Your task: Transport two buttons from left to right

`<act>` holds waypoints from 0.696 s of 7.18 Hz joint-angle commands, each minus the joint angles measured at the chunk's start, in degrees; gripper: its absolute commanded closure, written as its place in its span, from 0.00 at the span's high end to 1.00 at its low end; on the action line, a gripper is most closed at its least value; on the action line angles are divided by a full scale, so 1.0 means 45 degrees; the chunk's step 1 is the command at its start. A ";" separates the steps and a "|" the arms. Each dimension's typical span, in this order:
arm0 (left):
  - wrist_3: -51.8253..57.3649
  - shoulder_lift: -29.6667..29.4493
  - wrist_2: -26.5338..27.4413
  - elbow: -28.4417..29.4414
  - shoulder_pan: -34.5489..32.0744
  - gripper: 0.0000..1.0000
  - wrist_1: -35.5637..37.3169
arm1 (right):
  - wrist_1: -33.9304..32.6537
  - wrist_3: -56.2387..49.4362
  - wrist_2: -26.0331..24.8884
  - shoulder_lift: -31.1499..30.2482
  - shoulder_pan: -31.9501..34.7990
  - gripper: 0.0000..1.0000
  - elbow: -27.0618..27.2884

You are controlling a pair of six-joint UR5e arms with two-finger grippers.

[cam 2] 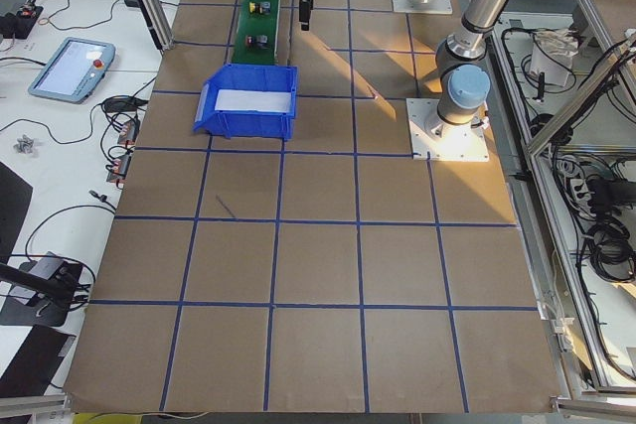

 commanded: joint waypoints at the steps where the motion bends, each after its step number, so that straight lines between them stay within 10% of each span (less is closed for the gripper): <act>1: -0.0023 -0.0133 0.0015 0.0134 -0.0001 1.00 0.0092 | 0.0222 -0.0003 0.0009 0.0008 0.0015 1.00 -0.0023; 5: 0.0016 -0.0035 0.0016 -0.0003 -0.0021 1.00 0.0092 | 0.0203 0.0016 0.0028 0.0008 0.0035 1.00 0.0055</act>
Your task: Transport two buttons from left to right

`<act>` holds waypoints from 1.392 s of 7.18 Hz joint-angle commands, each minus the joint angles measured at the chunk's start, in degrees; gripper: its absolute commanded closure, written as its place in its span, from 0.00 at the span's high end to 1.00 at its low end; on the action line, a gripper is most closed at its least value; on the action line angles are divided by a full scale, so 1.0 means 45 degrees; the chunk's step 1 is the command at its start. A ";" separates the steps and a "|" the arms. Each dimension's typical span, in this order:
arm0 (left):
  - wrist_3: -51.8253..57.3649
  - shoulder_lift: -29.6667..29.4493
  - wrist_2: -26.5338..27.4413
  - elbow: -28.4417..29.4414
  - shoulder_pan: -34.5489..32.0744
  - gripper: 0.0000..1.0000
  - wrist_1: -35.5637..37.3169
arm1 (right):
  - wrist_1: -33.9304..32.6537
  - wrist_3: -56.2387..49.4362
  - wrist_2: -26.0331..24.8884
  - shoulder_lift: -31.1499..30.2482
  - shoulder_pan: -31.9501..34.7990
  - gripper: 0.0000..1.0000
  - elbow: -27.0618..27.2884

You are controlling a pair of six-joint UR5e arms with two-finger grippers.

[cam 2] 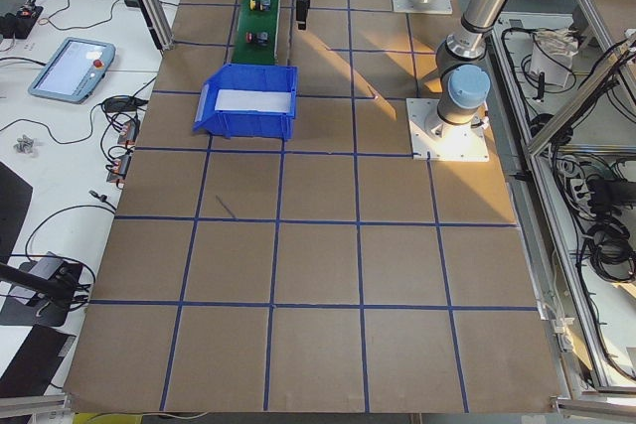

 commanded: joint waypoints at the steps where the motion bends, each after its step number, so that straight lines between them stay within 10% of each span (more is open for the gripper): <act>1: 0.0013 0.0024 0.0001 -0.0047 -0.0001 1.00 0.0001 | -0.0040 0.0033 -0.0019 0.0005 -0.0006 1.00 0.0082; 10: 0.0013 0.0082 0.0020 -0.0086 -0.0001 1.00 -0.0019 | -0.0215 -0.0123 -0.0214 0.0141 -0.0006 1.00 0.0181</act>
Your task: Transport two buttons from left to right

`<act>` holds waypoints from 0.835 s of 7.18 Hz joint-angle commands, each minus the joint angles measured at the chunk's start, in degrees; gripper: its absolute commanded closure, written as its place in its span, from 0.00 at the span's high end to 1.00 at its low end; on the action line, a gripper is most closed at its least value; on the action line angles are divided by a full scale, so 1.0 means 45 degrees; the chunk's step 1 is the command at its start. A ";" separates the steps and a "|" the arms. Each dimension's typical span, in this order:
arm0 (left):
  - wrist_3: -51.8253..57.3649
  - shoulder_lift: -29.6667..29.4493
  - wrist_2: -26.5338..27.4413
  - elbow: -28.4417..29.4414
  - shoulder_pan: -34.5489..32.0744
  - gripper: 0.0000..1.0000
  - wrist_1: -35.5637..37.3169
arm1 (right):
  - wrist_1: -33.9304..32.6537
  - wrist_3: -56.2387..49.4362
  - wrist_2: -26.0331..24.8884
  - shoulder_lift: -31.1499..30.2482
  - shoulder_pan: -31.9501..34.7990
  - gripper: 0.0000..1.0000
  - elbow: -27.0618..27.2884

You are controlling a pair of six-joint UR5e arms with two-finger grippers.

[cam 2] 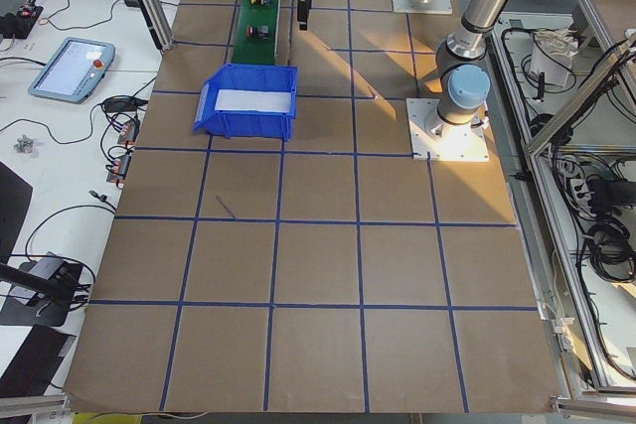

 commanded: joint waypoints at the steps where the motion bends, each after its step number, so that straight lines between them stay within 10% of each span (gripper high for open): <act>1: 0.0000 0.0019 0.0006 0.0000 0.0000 1.00 0.0000 | -0.0046 -0.0091 0.0030 0.0054 -0.0009 1.00 -0.0017; 6: 0.0000 -0.0001 0.0006 0.0000 0.0000 1.00 0.0000 | -0.0065 -0.1186 0.0167 0.0054 -0.0106 1.00 -0.0017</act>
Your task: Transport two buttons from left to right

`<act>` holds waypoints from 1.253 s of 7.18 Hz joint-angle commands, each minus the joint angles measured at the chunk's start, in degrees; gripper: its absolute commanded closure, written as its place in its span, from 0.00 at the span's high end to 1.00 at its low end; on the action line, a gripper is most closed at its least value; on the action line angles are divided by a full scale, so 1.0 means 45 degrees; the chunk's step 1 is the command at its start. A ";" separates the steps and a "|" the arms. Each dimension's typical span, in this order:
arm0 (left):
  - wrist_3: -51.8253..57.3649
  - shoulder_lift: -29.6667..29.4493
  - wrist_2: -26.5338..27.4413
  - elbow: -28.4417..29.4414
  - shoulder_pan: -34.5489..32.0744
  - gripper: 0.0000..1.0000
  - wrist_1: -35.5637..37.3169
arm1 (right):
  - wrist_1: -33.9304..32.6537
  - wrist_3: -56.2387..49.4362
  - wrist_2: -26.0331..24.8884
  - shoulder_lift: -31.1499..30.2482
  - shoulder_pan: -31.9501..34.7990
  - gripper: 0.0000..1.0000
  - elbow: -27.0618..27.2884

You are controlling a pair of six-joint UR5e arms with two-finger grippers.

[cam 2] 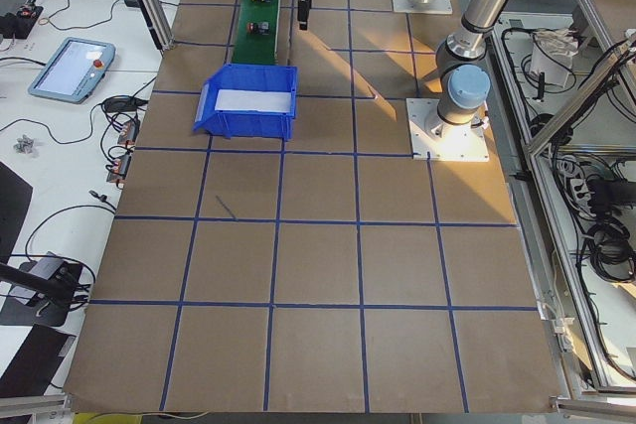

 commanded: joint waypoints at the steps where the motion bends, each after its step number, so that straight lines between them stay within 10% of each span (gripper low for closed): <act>1: 0.0019 -0.0017 0.0000 0.0000 0.0000 1.00 0.0000 | 0.0029 0.0316 0.0005 0.0003 -0.0005 1.00 -0.0004; 9: 0.0000 -0.0017 -0.0019 -0.0020 0.0000 1.00 0.0000 | 0.0089 0.0278 0.0005 0.0041 -0.0005 1.00 -0.0218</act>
